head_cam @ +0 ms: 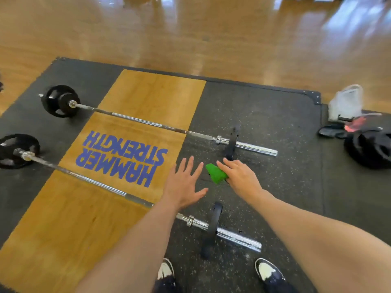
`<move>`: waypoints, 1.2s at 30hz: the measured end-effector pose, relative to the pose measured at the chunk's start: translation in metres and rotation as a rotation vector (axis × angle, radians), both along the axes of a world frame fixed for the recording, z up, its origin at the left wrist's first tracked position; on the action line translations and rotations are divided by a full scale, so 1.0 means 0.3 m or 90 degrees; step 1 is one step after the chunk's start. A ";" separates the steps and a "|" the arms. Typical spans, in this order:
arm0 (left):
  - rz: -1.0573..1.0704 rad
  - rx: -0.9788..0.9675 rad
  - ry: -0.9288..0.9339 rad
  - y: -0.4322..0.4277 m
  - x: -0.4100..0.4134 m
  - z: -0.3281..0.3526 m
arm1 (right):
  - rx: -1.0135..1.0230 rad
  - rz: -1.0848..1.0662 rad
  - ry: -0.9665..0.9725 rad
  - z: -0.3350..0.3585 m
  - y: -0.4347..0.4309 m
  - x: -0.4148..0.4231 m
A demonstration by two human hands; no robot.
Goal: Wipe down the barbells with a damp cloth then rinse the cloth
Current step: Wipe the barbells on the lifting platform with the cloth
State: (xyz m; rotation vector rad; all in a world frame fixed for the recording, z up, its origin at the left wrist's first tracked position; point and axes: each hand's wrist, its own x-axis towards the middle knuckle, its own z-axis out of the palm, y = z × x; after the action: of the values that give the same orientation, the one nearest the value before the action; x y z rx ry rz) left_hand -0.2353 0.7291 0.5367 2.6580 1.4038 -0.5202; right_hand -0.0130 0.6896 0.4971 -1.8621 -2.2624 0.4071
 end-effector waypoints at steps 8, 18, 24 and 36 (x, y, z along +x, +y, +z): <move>-0.183 0.012 -0.100 0.076 -0.109 -0.079 | -0.009 -0.369 0.082 -0.126 -0.097 -0.134; -0.341 -0.095 -0.062 -0.085 -0.031 -0.436 | -0.162 -0.585 0.192 -0.438 -0.534 -0.072; -0.383 -0.114 0.007 -0.158 0.050 -0.821 | -0.168 -0.621 0.219 -0.749 -0.711 0.012; -0.361 -0.122 -0.080 -0.263 0.117 -1.451 | -0.155 -0.534 0.156 -1.451 -0.822 0.102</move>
State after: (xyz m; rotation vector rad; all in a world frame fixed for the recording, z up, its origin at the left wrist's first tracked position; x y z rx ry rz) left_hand -0.2002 0.6501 0.1015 2.8411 0.5196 -0.4850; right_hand 0.0177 0.4431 0.0617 -2.4845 -1.1568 0.7167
